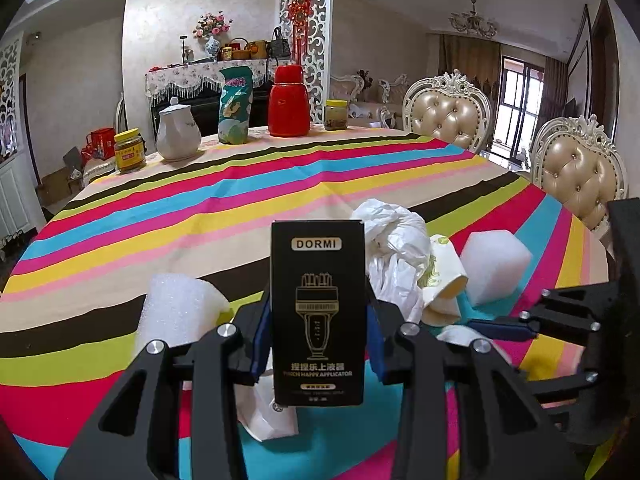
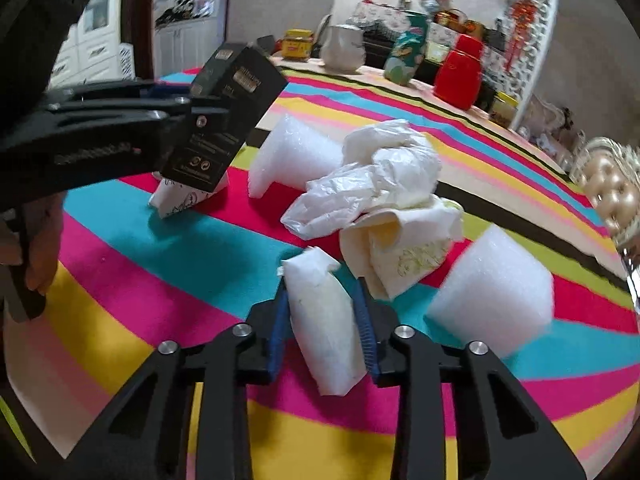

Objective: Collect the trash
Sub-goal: 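Carry the box and foam strip to the pink bin and open both tools, then move both open tools back over the trash on the table, then grasp the white printed paper bag with the left tool while the right grasps a white foam block, then carry the paper bag and foam block to the pink bin and open both tools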

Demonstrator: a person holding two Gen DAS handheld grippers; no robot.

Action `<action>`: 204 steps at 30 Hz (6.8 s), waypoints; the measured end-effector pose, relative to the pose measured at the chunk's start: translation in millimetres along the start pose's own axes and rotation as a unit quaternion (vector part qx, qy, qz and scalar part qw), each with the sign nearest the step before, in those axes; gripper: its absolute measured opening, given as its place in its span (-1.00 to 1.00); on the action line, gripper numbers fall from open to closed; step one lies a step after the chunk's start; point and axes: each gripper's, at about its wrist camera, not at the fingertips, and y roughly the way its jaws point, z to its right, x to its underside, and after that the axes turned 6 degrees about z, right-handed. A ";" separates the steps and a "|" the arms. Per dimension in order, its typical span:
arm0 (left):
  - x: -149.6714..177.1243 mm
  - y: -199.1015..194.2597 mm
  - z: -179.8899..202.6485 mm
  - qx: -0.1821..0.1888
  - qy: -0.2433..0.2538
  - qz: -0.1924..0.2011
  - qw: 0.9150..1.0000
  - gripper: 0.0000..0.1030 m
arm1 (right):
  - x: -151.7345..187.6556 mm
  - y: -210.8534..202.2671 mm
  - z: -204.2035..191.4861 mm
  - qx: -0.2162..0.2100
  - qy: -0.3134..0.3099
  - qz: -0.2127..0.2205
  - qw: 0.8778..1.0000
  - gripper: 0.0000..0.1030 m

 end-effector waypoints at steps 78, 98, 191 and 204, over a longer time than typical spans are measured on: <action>77.9 -73.5 585.0 0.498 0.208 -0.112 0.835 0.18 | 377.5 -432.0 237.3 0.374 0.435 0.141 0.807 -0.40; 47.5 -53.6 400.3 0.315 0.204 -0.016 0.927 0.91 | 289.0 -357.8 202.7 0.315 0.363 0.122 0.868 0.28; 27.3 2.2 -21.0 -0.076 -0.105 -0.049 0.990 0.07 | 24.7 -43.8 51.2 0.067 0.207 0.047 0.975 0.25; 24.9 -20.2 16.4 -0.035 -0.063 -0.021 0.997 0.08 | 60.9 -101.0 40.4 0.064 0.210 0.068 0.973 0.26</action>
